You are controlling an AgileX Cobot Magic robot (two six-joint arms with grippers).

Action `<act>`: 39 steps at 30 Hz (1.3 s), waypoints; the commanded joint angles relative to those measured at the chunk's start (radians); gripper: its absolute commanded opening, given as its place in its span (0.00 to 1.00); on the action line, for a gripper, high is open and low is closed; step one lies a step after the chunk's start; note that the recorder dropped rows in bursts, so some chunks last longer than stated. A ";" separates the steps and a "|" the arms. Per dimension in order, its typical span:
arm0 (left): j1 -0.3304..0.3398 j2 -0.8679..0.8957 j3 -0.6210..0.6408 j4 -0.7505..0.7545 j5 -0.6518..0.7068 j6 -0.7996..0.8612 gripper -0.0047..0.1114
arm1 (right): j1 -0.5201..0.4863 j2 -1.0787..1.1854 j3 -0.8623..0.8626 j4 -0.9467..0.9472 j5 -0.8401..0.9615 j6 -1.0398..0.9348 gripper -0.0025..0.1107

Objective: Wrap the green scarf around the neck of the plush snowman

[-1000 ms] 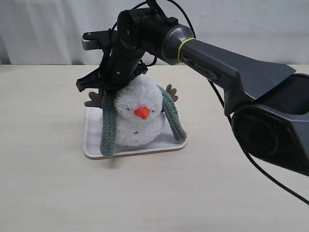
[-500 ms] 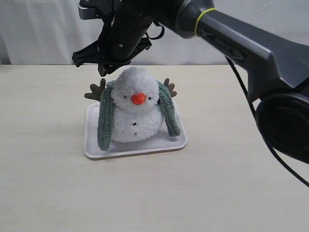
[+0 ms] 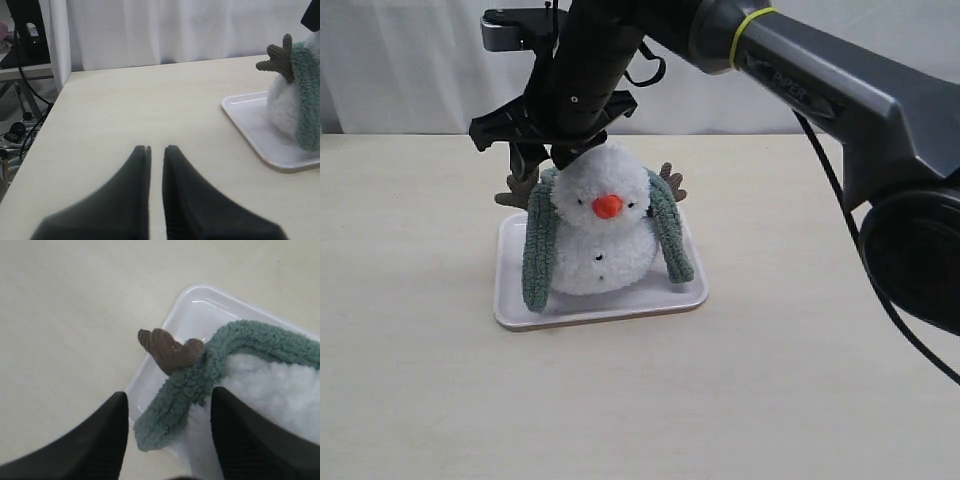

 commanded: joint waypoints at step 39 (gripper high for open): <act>0.003 -0.003 0.003 0.000 -0.013 0.001 0.13 | 0.252 0.043 0.371 -0.486 -0.319 0.722 0.45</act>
